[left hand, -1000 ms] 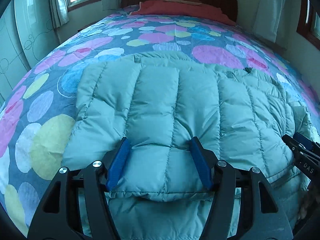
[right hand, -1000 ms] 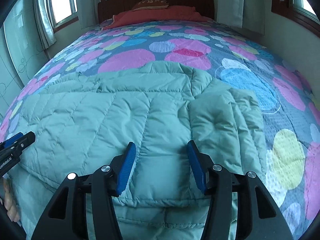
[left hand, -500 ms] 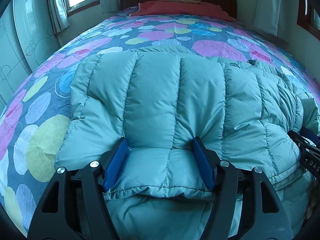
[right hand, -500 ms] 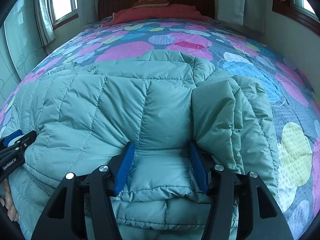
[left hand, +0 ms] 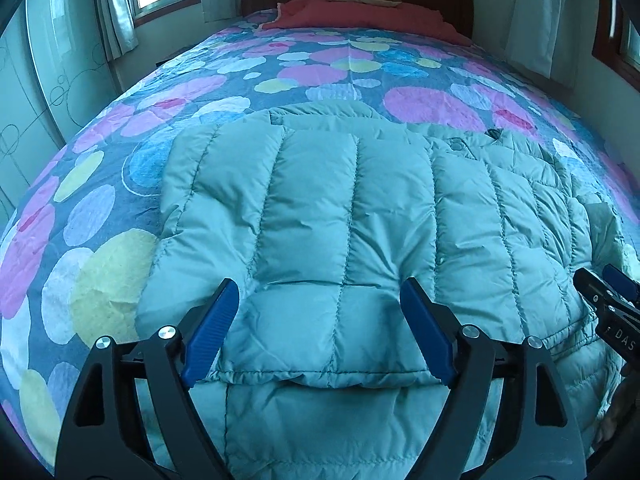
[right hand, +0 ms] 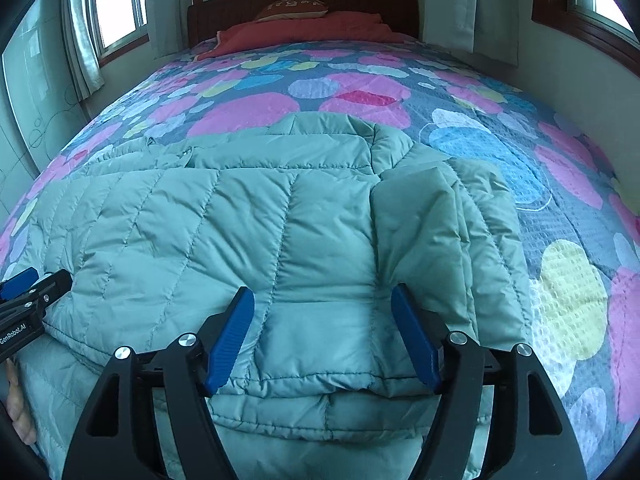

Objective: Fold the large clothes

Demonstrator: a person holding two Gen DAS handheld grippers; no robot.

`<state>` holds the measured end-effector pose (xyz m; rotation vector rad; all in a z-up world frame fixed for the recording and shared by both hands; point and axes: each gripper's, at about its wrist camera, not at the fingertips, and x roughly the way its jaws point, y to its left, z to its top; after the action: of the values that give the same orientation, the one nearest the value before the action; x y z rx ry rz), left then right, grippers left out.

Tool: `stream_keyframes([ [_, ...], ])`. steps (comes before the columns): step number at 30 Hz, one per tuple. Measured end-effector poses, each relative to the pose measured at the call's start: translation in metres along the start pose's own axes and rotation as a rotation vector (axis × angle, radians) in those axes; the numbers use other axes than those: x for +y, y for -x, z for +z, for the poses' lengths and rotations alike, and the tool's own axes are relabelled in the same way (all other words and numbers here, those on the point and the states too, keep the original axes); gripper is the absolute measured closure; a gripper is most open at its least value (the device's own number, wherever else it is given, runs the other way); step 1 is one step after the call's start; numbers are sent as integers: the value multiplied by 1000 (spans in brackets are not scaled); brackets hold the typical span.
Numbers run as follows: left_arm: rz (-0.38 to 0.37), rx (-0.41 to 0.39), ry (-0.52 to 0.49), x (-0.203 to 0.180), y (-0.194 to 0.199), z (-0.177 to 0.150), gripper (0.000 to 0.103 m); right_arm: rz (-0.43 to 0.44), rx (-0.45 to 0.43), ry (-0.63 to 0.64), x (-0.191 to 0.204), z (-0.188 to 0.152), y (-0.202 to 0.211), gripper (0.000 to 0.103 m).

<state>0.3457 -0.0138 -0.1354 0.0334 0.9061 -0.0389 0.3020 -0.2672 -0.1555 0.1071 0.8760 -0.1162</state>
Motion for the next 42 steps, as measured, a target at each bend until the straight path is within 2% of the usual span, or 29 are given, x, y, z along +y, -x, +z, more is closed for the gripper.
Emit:
stream_keyframes([
  [7, 7, -6, 23, 20, 30, -14, 20, -3, 3, -42, -20, -14, 33, 33],
  [11, 0, 8, 71, 42, 52, -35, 20, -7, 6, -62, -36, -29, 57, 33],
  [24, -6, 71, 294, 123, 122, -142, 20, -24, 40, -160, -98, -120, 131, 33],
  [28, -9, 66, 316, 133, 145, -175, 20, -13, 52, -202, -112, -149, 150, 33],
  [33, -54, 84, 361, 135, 162, -204, 20, 10, 56, -270, -128, -180, 173, 33],
  [42, -158, 136, 555, 136, 185, -254, 21, 51, 58, -370, -142, -220, 203, 33],
])
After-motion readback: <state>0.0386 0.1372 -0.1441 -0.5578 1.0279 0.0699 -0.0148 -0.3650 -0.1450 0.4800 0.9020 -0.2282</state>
